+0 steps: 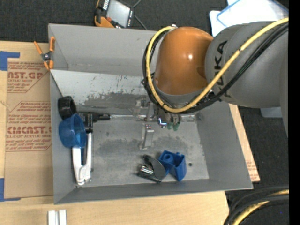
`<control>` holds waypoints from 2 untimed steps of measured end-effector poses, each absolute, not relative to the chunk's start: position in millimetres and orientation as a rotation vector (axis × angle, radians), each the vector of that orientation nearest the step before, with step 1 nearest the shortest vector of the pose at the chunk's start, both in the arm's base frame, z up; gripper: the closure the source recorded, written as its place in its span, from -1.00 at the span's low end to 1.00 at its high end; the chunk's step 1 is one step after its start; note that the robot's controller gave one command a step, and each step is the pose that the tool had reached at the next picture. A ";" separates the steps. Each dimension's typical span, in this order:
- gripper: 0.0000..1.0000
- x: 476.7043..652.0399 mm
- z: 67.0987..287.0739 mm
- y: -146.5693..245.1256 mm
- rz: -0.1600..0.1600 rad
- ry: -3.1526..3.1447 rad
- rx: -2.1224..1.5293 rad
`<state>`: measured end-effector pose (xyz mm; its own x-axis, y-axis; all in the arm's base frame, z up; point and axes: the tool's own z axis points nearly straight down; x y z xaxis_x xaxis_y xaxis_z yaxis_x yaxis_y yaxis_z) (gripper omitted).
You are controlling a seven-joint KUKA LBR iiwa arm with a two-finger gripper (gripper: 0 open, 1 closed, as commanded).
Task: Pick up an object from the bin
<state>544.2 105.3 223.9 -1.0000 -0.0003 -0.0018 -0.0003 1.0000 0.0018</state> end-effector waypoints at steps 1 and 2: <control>-1.00 544.2 223.9 105.3 0.003 3.140 -0.001; -1.00 496.4 170.3 73.1 0.001 3.144 -0.028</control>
Offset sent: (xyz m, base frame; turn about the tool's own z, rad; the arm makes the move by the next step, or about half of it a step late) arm -0.0468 -0.0317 -0.0516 -0.0181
